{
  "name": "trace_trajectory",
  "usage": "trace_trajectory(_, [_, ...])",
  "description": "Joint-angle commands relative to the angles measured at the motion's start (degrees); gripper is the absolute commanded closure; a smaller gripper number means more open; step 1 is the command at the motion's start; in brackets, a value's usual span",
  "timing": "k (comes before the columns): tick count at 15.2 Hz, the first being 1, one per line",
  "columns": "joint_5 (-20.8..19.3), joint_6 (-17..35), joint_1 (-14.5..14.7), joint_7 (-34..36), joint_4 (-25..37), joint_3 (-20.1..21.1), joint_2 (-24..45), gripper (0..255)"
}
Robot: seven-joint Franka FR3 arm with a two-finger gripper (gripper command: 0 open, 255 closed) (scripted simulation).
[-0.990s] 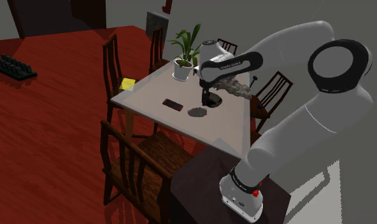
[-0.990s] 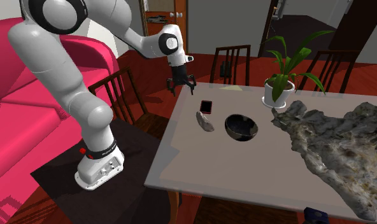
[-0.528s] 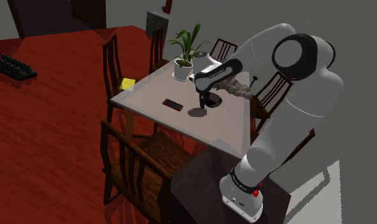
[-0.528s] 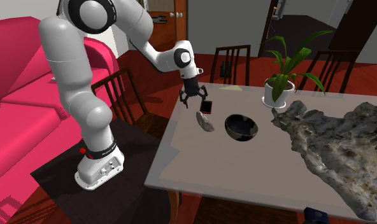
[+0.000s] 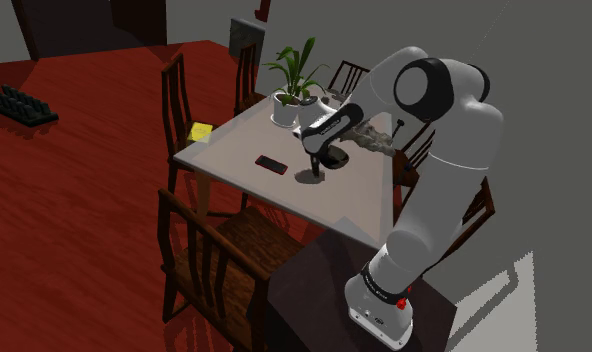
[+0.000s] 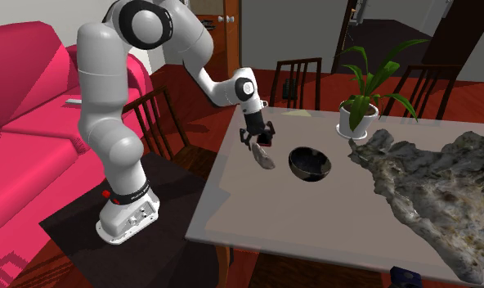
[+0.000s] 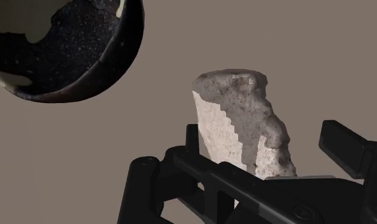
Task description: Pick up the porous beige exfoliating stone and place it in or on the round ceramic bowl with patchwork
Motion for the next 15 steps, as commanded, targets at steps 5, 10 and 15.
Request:
trace_trajectory(5, [-1.13,3.28,-0.84,0.61,-0.2,-0.74,2.77,0])
trace_trajectory(10, [-1.13,3.28,-0.84,0.61,-0.19,-0.74,2.77,0])
trace_trajectory(15, [-1.16,3.3,-0.86,0.6,-0.26,-0.77,2.72,255])
